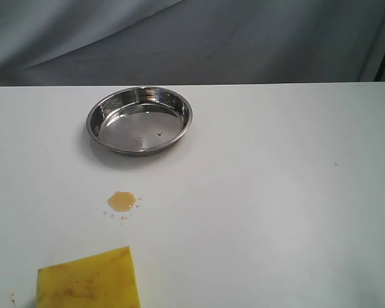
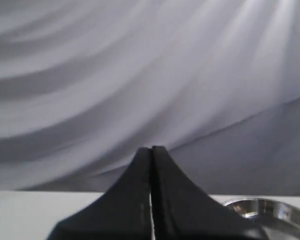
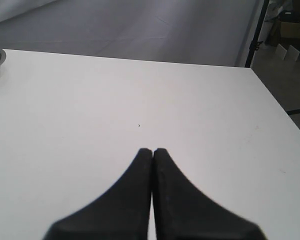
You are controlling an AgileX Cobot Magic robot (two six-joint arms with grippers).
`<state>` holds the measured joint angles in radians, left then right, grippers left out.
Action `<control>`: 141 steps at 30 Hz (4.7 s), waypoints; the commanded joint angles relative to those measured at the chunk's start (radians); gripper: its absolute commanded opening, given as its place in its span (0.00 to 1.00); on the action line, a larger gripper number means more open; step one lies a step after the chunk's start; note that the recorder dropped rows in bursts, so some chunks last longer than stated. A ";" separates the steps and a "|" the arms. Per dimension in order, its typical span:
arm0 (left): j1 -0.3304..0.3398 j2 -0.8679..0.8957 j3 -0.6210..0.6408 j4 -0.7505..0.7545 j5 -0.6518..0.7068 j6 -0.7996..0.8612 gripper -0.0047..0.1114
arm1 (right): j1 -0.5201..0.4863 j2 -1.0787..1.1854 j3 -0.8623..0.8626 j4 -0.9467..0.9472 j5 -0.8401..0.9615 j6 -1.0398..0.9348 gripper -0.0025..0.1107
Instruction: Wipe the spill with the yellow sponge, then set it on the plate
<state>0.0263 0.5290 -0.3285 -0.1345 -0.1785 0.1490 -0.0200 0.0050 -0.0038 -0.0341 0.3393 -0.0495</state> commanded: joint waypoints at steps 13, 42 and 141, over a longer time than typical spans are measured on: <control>-0.007 0.268 -0.212 -0.015 0.317 0.007 0.04 | 0.001 -0.005 0.004 -0.007 -0.004 0.005 0.02; -0.438 0.750 -0.618 -0.275 1.105 0.459 0.05 | 0.001 -0.005 0.004 -0.007 -0.004 0.005 0.02; -0.544 0.824 -0.366 -0.181 0.998 0.514 0.94 | 0.001 -0.005 0.004 -0.007 -0.004 0.005 0.02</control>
<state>-0.5117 1.3536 -0.7312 -0.3066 0.8739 0.6362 -0.0200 0.0050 -0.0038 -0.0341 0.3393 -0.0495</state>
